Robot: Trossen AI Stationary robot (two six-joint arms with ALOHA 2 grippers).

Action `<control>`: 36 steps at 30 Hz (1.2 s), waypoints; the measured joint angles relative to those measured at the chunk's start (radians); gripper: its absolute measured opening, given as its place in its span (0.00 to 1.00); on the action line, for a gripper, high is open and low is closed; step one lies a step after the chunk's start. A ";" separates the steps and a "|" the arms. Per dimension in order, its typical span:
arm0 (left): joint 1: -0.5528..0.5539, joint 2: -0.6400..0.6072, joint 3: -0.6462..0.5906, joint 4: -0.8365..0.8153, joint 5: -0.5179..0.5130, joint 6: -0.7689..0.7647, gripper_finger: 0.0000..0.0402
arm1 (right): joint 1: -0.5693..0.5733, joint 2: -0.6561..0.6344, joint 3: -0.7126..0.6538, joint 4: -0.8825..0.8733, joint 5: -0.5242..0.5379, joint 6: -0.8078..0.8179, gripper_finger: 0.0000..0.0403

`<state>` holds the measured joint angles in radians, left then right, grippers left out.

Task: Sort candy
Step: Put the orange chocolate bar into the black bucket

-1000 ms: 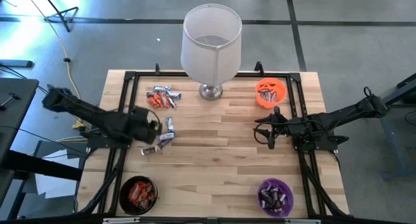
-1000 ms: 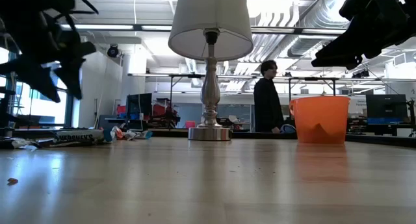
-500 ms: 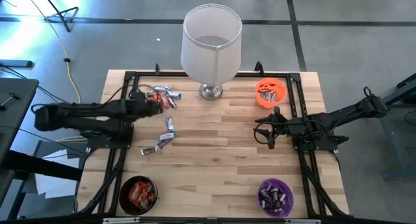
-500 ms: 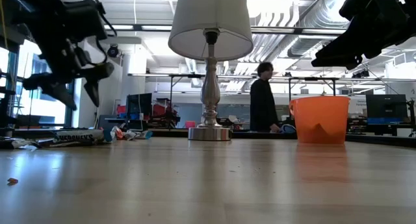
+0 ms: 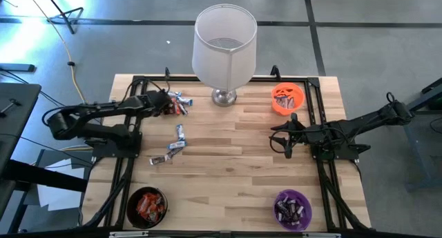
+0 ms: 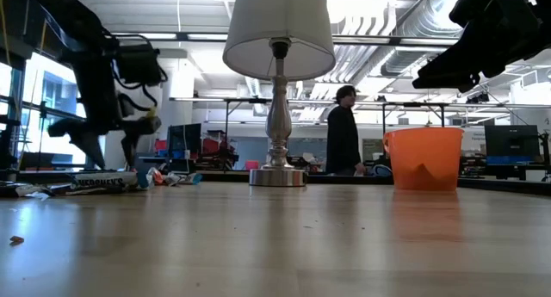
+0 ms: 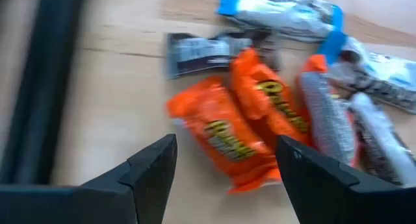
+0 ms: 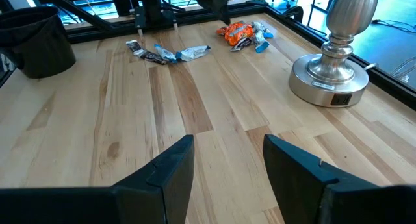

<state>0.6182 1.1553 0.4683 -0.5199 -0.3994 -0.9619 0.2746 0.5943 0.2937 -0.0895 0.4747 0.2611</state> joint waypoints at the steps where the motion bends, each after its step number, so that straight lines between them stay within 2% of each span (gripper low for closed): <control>1: 0.008 0.021 0.000 0.031 0.018 0.019 0.61 | 0.000 0.000 0.000 0.000 0.000 0.000 0.45; 9: 0.044 0.162 0.005 0.101 0.051 0.057 0.61 | 0.000 0.000 0.000 0.000 0.000 0.000 0.45; 16: 0.044 0.186 0.004 0.104 0.052 0.090 0.58 | 0.000 0.000 0.000 0.000 0.000 0.000 0.45; 20: 0.045 0.187 0.003 0.102 0.066 0.118 0.48 | 0.000 0.000 0.000 0.000 0.000 0.000 0.45; 30: 0.027 0.185 0.002 0.092 0.084 0.112 0.11 | 0.000 0.000 0.000 0.000 0.000 0.000 0.45; 33: 0.010 0.169 0.001 0.092 0.081 0.111 0.06 | 0.000 0.000 0.000 0.000 0.000 0.000 0.45; 36: -0.008 0.136 -0.001 0.081 0.101 0.106 0.07 | 0.000 0.000 0.000 0.000 0.000 0.000 0.45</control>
<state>0.6104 1.2916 0.4672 -0.4387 -0.2982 -0.8555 0.2745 0.5945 0.2935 -0.0895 0.4751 0.2615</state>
